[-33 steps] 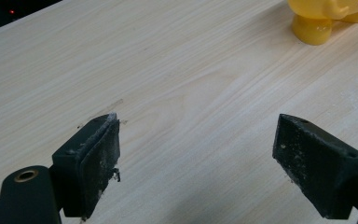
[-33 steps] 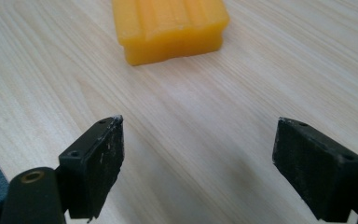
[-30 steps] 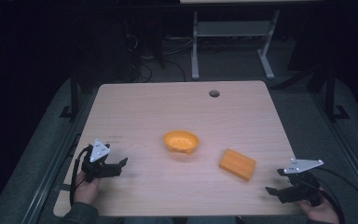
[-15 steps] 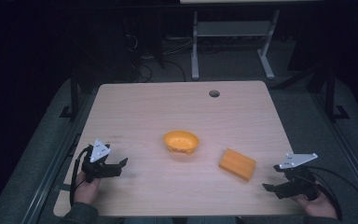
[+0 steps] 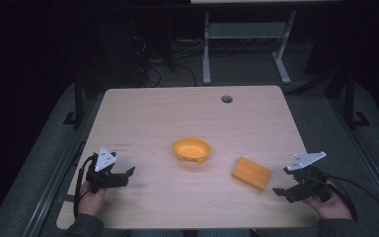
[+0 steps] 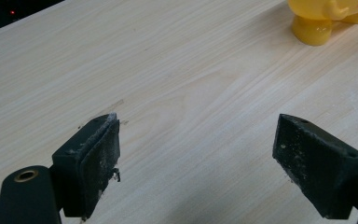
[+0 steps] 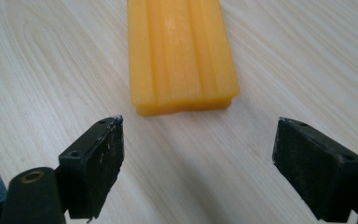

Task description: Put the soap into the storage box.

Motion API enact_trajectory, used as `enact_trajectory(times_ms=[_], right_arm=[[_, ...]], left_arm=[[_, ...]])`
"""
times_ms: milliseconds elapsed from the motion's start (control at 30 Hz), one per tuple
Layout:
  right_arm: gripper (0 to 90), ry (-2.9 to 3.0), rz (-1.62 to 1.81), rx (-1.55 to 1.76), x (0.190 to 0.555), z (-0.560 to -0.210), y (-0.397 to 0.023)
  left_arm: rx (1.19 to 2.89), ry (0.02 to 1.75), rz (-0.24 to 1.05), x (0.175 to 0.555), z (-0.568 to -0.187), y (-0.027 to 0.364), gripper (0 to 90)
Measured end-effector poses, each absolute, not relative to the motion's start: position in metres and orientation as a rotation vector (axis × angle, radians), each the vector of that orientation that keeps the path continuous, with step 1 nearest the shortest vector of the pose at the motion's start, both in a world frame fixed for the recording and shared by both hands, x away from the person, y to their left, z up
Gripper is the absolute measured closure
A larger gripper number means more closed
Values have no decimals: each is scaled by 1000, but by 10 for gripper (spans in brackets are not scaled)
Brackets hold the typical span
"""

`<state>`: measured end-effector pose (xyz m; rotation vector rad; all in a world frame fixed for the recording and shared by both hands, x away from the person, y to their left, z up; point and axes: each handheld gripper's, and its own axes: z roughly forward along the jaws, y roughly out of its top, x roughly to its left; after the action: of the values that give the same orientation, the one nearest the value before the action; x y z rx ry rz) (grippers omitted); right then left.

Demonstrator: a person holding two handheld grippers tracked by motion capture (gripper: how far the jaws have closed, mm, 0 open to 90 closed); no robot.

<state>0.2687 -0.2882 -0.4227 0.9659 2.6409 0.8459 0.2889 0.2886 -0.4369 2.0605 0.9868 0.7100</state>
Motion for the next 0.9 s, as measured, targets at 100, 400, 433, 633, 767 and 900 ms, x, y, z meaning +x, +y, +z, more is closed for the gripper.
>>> enact_trajectory(times_ms=[100,400,433,633,767,900], right_arm=[[158,2647,831,941,272,-420,-283],[158,2674,816,894,283,-413,-268],[158,2678,817,888,284,-412,-266],[158,2689,810,864,289,-411,-258],[158,2698,806,856,292,-410,-255],[158,2702,803,847,294,-408,-252]], left_arm=[[2062,983,713,289,-437,289,141],[2055,988,712,289,-436,290,141],[2054,988,711,289,-436,290,141],[2051,988,710,289,-436,290,141],[2049,987,712,289,-435,290,141],[2049,988,714,289,-435,290,141]])
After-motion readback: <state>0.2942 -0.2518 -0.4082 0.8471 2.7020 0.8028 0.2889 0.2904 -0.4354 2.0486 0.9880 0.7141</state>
